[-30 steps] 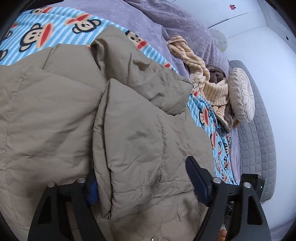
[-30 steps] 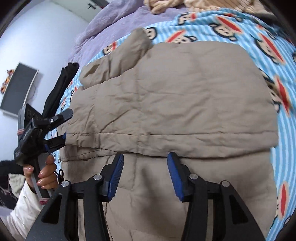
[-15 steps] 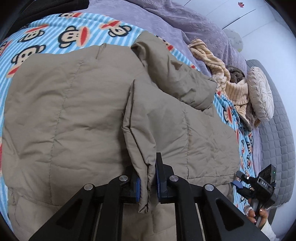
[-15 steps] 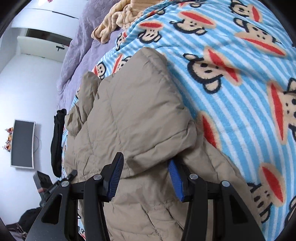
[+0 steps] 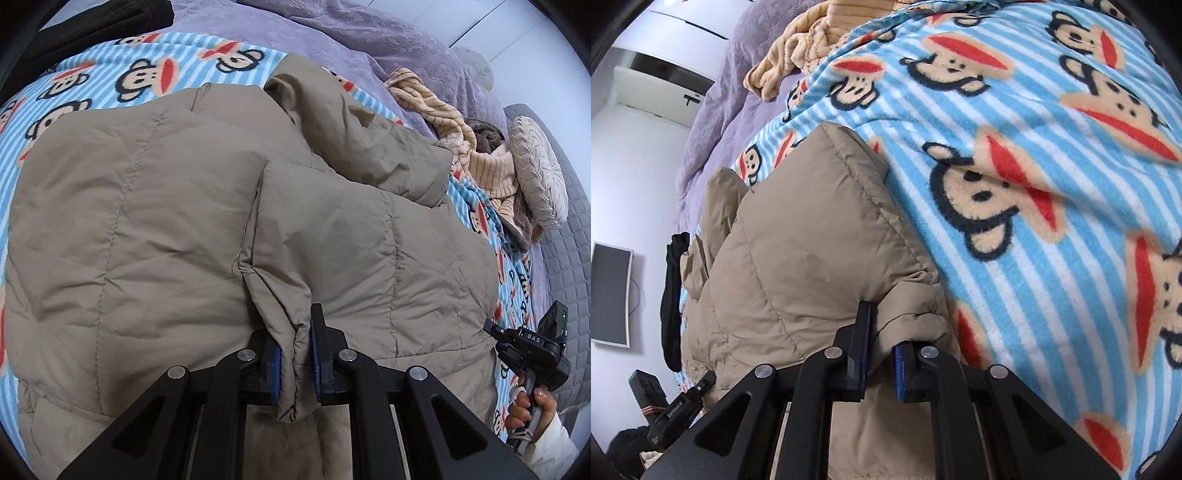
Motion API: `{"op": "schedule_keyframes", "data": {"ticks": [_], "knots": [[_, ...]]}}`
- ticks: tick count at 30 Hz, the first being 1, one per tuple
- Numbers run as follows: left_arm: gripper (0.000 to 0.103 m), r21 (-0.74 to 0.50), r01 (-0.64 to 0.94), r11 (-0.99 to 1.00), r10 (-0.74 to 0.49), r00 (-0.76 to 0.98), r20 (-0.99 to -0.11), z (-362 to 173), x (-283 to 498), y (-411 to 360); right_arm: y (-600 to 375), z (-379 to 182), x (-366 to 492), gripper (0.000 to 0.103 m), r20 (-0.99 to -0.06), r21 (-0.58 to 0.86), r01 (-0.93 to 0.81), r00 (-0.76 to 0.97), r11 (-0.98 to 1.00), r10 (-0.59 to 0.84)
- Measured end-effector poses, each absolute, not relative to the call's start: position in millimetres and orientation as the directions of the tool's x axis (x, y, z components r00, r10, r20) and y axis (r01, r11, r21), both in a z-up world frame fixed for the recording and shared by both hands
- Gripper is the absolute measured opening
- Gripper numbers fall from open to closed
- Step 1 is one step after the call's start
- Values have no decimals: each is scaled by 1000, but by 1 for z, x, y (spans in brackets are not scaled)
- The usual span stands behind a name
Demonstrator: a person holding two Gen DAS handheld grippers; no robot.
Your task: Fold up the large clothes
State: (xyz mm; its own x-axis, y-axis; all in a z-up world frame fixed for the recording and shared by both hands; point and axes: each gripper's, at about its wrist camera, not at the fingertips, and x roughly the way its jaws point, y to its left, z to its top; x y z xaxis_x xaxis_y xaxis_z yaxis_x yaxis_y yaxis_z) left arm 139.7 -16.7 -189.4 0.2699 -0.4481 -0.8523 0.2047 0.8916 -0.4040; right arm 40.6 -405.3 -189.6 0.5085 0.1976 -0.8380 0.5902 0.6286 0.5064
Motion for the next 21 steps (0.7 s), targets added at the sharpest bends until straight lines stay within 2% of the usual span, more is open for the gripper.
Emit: {"op": "schedule_keyframes", "data": {"ticks": [6,8,9,10,14,17,18,19,21], "knots": [[15,-330,184,926,-373,320,-871,-172,137,-3,-400,-176,24,20,-847,497,561,480,662,229],[15,-296,175,939,-340,340,-877,-166,137,3,-398,-168,17,30,-858,474,562,466,677,215],[15,-289,169,942,-332,347,-877,-163,138,6,-398,-164,13,40,-865,458,568,463,684,195],[14,-280,161,946,-320,359,-877,-159,138,10,-398,-156,7,45,-871,431,579,468,692,151],[14,-281,174,944,-328,392,-860,-140,140,17,-406,-128,-9,45,-857,352,607,515,712,-15],[14,-300,233,925,-372,394,-840,-127,142,3,-417,-121,4,45,-847,367,589,532,720,-4],[14,-297,257,920,-380,392,-838,-125,142,-6,-419,-120,12,42,-840,384,573,542,724,16],[14,-288,288,913,-386,389,-837,-123,143,-15,-418,-119,19,33,-834,392,554,551,734,29],[14,-242,329,913,-365,392,-844,-125,144,-34,-410,-120,39,27,-836,376,498,547,781,54]]}}
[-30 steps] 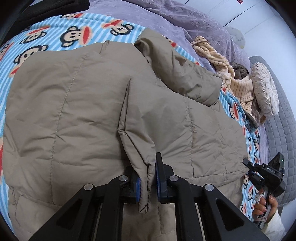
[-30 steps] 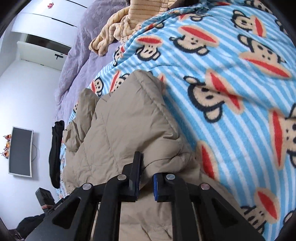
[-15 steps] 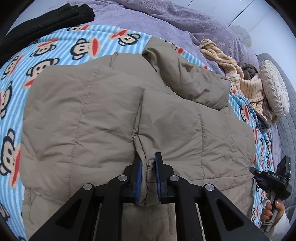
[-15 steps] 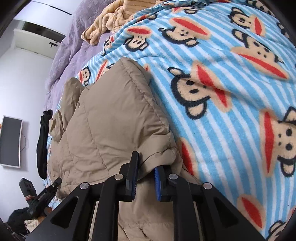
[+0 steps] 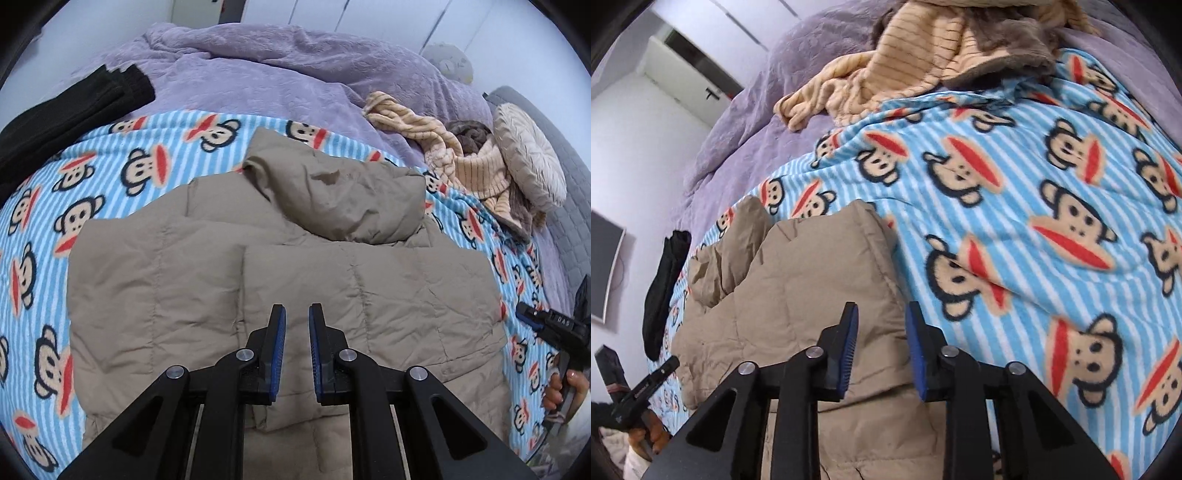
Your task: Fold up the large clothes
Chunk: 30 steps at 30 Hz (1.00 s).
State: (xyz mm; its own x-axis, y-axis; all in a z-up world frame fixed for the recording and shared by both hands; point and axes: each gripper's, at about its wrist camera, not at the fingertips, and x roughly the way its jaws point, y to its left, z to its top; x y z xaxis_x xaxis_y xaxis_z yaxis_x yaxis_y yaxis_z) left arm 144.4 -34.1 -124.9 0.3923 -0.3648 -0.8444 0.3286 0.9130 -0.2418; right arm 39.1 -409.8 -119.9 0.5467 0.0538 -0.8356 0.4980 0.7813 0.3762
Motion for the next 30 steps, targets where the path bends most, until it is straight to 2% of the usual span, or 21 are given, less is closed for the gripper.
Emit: {"op": "schedule_keyframes", "data": {"ticks": [5,8,15,27,30], "knots": [[14,-131,326,936,-260,389,-884,-163,161,-59,-389,-144,77,26,-873,276,432,486,858,36],[14,-149,319,936,-271,385,-882,-178,172,-61,-395,-163,88,26,-889,244,462,457,852,7],[14,-130,349,928,-272,397,-877,-183,183,-72,-423,-192,90,26,-897,276,539,441,796,12],[15,-87,332,939,-228,412,-882,-163,130,-43,-378,-155,50,29,-891,63,457,427,887,-157],[15,-87,295,951,-208,406,-890,-163,124,-31,-369,-144,32,30,-890,48,454,424,889,-168]]}}
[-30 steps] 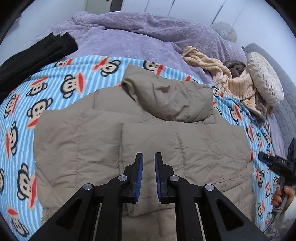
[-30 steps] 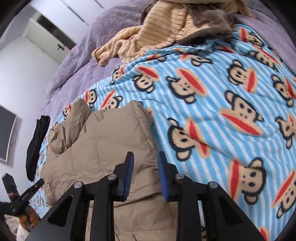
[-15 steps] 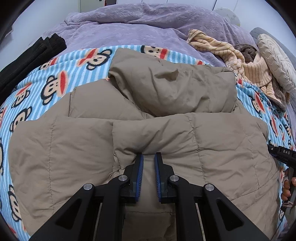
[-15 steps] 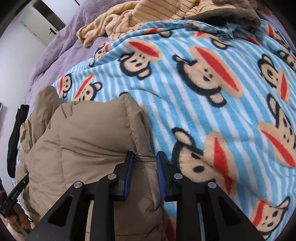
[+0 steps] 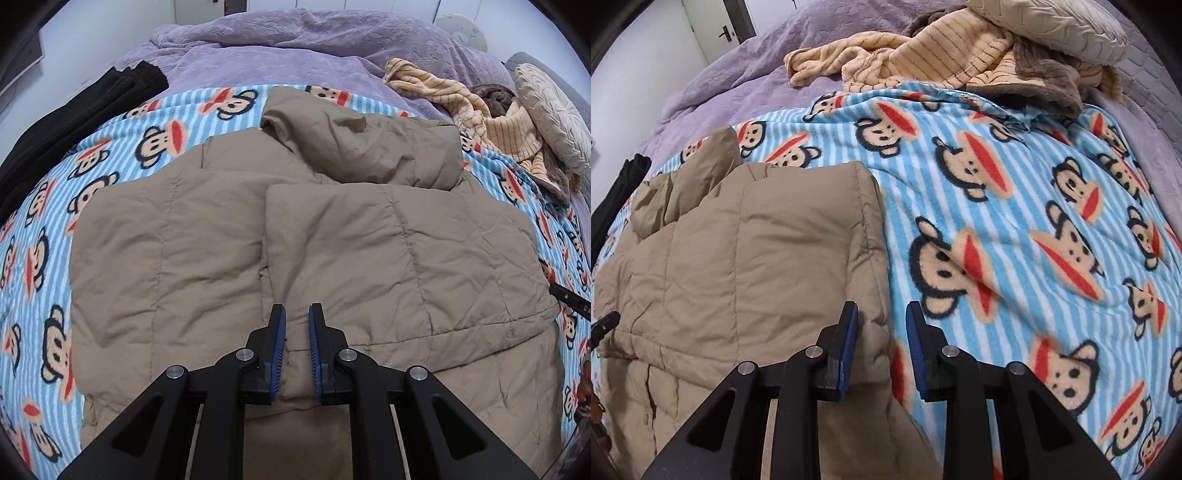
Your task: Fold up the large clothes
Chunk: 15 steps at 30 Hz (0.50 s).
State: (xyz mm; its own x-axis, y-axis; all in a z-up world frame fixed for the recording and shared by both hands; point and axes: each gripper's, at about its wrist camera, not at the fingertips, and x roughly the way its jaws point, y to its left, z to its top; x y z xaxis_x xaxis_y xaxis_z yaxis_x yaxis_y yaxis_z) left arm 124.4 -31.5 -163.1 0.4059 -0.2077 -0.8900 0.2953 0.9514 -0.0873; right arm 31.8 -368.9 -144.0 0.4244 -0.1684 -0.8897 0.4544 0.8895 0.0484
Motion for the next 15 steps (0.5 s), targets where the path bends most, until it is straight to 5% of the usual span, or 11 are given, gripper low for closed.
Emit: {"op": "schedule_keyframes", "data": {"ticks": [4,15], "knots": [[15,-96,257,962,-196,400,-895,-152,114,-21,-364,-132,11,43,-900,94,469,418,878,-127],[15,-79,275,958,-163,298,-941,-145,43,-20,-339,-136,-47,55,-931,261,495,355,829,81]]}}
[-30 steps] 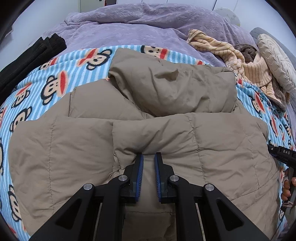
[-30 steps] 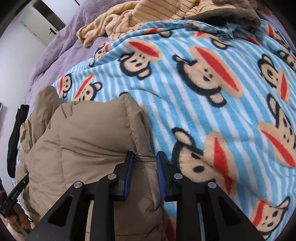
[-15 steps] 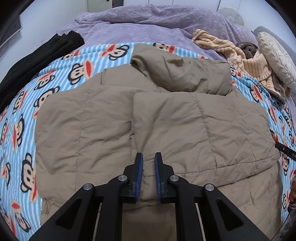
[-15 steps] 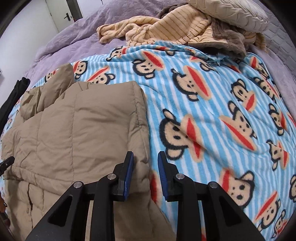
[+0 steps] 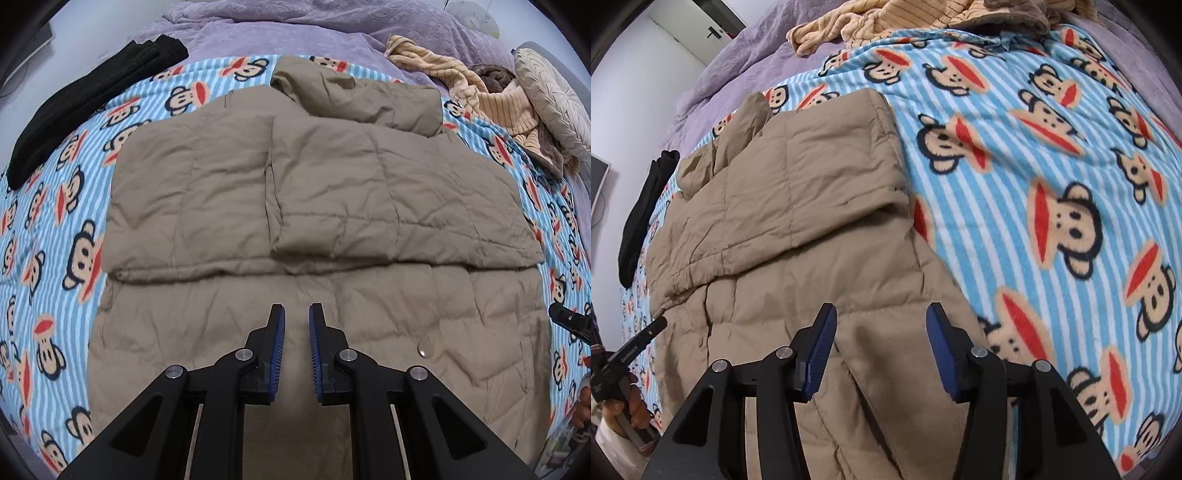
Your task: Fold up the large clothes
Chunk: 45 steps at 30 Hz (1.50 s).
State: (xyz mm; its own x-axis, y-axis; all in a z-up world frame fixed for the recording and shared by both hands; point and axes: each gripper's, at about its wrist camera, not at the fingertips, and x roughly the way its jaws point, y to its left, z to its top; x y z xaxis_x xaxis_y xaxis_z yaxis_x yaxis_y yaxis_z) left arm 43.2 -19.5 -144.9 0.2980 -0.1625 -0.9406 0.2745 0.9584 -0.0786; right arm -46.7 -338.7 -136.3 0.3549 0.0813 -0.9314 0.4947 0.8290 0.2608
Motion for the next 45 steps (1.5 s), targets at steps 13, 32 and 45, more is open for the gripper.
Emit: {"op": "schedule_keyframes", "data": {"ticks": [13,32,45], "knots": [[103,-74,256,964,-148,284,-947,-123,-43,-25,-318,-134,-97,61,-922,366,491,310,791,234],[103,-104,127,986,-127,189,-974,-139,-85,49,-273,-135,-168,90,-907,417,590,326,692,268],[103,-142,121,982,-161,171,-972,-144,-111,93,-244,-153,-213,103,-887,460,674,315,578,339]]}}
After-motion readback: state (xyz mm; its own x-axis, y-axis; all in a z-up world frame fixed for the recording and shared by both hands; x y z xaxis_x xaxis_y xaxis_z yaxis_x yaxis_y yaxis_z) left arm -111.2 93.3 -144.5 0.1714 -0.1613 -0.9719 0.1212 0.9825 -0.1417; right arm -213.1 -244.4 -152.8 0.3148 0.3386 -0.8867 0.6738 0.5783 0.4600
